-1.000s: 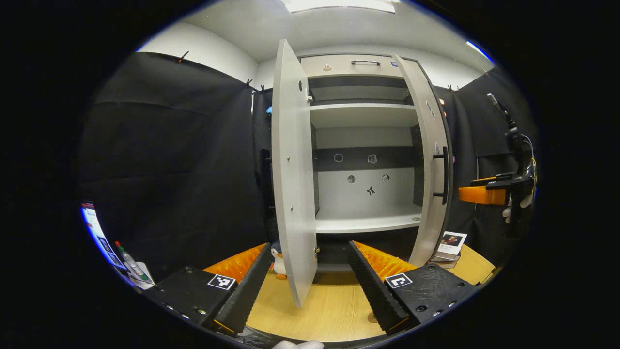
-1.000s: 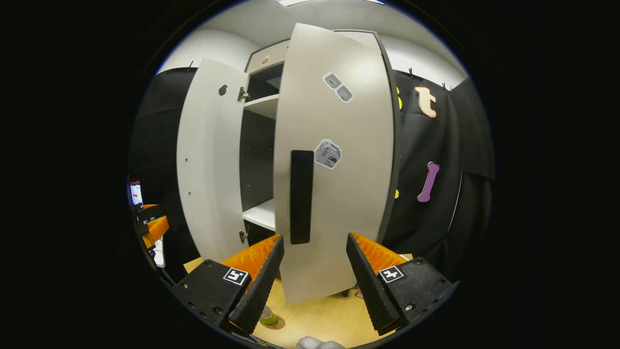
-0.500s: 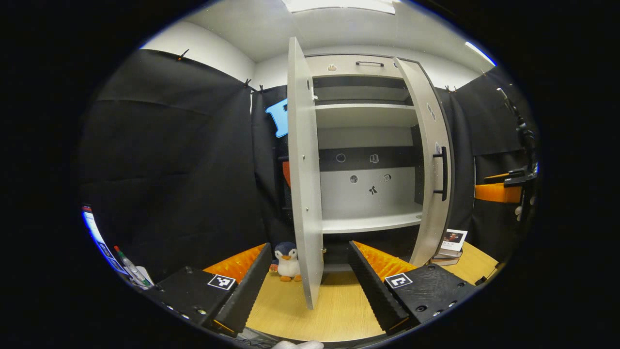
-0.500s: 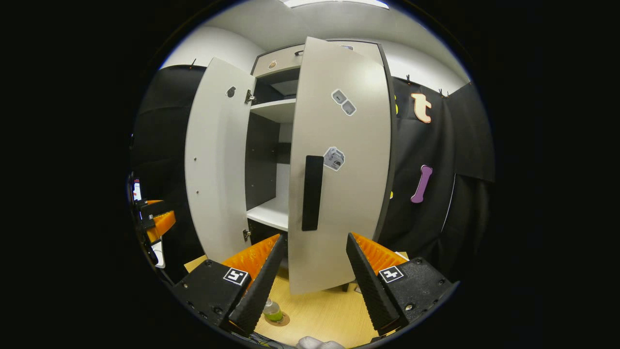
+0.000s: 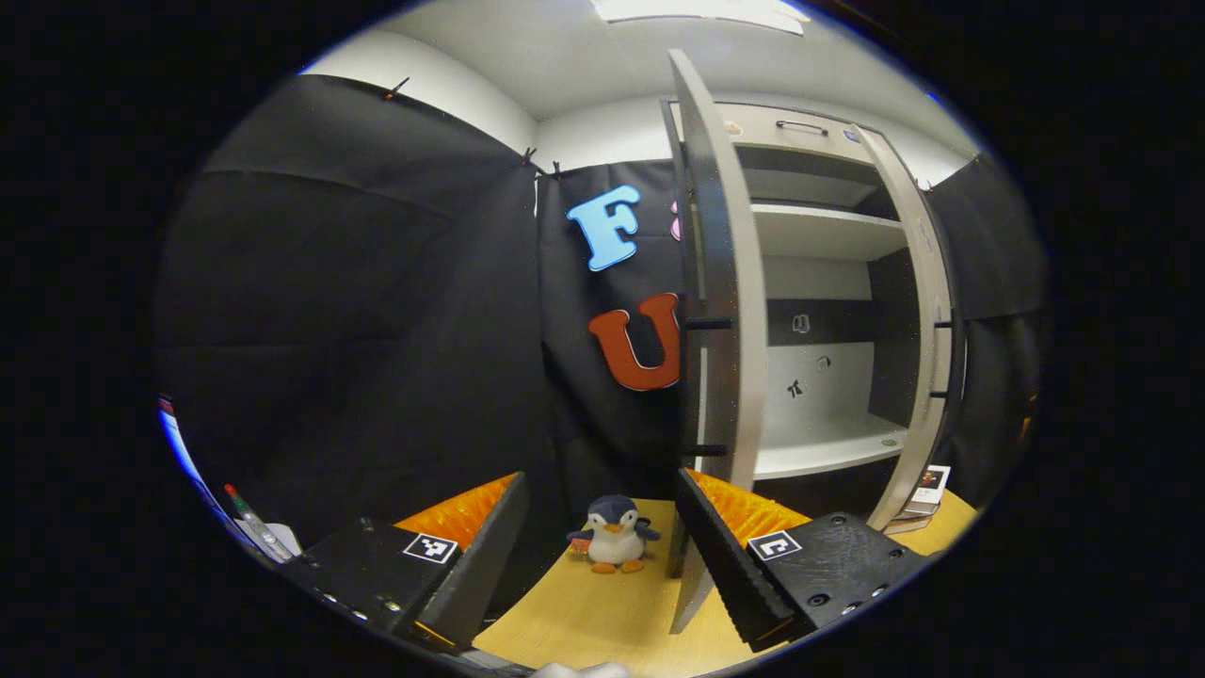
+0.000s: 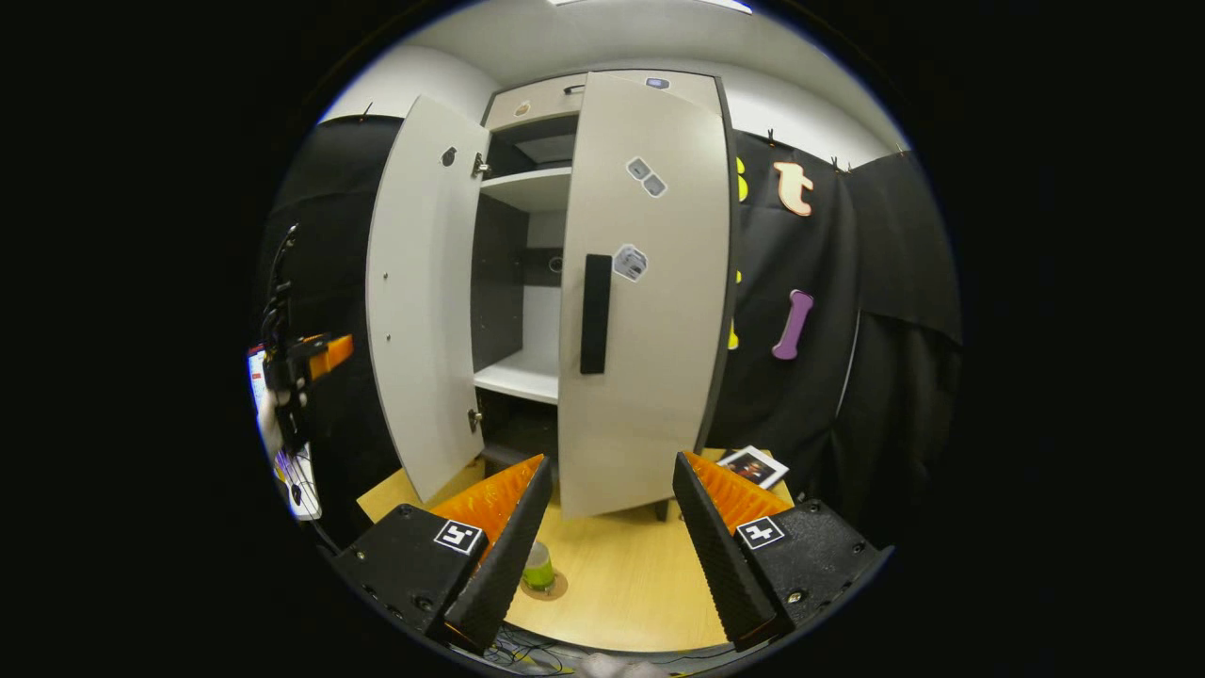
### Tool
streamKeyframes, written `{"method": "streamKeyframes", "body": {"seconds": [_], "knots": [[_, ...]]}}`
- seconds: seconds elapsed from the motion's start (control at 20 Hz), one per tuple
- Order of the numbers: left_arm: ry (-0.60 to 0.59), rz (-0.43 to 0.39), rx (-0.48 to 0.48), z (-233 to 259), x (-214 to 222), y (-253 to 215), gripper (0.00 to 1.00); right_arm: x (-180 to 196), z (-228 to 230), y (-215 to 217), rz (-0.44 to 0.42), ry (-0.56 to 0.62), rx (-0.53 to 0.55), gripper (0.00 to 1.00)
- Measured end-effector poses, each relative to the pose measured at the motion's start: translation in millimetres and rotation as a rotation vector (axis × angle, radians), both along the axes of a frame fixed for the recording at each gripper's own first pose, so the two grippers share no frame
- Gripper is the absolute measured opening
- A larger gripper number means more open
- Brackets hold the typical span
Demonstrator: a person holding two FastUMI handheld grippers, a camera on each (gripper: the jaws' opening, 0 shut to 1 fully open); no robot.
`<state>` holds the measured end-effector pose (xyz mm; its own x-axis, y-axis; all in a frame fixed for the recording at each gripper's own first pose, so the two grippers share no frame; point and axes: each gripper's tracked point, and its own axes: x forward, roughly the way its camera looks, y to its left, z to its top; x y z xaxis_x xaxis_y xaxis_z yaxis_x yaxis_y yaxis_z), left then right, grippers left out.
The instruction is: Grasp the bottle in the cabinet with the left hand and place it on the coaster, then close the right door with the right hand and the left door with the left hand.
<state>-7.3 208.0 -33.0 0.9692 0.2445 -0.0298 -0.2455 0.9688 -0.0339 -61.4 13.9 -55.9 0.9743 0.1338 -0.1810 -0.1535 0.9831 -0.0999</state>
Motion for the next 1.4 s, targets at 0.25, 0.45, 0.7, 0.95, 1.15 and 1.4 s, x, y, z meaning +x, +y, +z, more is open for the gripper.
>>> {"method": "streamKeyframes", "body": {"seconds": [0.25, 0.45, 0.7, 0.95, 1.15, 1.4], "knots": [[0.003, 0.035, -0.074, 1, 37, 34, 0.95, -10, -9, -14, -0.043, 0.016, 0.018, 0.81], [-0.001, 0.021, -0.058, 9, 53, 27, 0.95, -12, -12, -19, -0.044, 0.029, 0.025, 0.81], [0.011, 0.071, 0.125, 23, 55, 17, 0.89, -10, -9, -23, -0.017, 0.024, 0.024, 0.81], [0.025, 0.061, 0.096, 25, 50, 3, 0.88, -5, -7, -28, 0.011, 0.019, 0.029, 0.81], [0.031, 0.027, 0.082, 21, 47, -31, 0.89, -1, -9, -41, 0.023, 0.021, 0.023, 0.81], [0.023, -0.049, 0.06, 22, 54, -92, 0.85, -2, -1, -67, 0.01, 0.012, 0.04, 0.81]]}}
